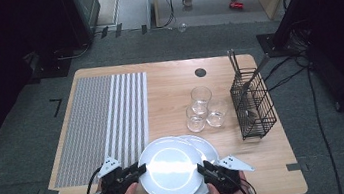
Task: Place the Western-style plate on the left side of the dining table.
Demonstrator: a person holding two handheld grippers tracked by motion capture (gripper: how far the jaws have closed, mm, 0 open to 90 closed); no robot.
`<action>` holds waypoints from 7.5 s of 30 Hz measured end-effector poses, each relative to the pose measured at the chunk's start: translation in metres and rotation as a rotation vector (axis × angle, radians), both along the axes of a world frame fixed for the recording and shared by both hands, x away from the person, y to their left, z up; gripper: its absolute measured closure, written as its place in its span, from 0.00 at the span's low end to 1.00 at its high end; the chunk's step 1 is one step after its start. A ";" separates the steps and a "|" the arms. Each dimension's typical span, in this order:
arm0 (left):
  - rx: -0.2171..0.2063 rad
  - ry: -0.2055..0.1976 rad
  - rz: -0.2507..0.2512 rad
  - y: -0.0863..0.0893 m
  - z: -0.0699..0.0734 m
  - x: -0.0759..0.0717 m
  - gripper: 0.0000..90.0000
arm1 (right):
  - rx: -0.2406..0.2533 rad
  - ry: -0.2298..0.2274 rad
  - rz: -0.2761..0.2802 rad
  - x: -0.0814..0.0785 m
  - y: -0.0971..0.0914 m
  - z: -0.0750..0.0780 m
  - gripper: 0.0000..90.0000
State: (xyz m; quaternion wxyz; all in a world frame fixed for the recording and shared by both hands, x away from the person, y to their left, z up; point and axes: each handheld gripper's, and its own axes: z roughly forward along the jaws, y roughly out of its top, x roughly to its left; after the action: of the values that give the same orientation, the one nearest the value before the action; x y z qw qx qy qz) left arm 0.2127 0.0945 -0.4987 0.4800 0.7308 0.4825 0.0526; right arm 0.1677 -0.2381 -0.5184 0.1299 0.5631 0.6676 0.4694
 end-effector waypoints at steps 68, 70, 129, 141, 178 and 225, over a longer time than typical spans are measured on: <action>-0.091 0.077 -0.006 0.000 -0.008 0.001 0.77 | 0.216 0.069 -0.143 0.005 0.000 0.006 0.85; -0.091 0.078 -0.004 -0.001 -0.007 0.001 0.77 | 0.218 0.066 -0.148 0.004 0.000 0.007 0.86; -0.152 0.022 0.078 0.033 0.016 0.006 0.83 | 0.214 0.036 -0.128 0.025 0.034 0.041 0.88; -0.153 0.013 0.114 0.050 0.026 0.008 0.83 | 0.222 0.041 -0.095 0.039 0.049 0.048 0.88; -0.179 0.002 0.200 0.110 0.034 0.016 0.84 | 0.226 0.043 -0.005 0.068 0.108 0.058 0.89; -0.168 -0.007 0.257 0.142 0.046 0.046 0.83 | 0.219 0.058 0.059 0.113 0.143 0.070 0.89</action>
State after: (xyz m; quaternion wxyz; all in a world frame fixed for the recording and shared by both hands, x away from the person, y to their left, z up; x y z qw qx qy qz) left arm 0.2587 0.2369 -0.4530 0.5305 0.6200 0.5731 0.0755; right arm 0.2806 -0.0956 -0.4484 0.0342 0.5675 0.6320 0.5267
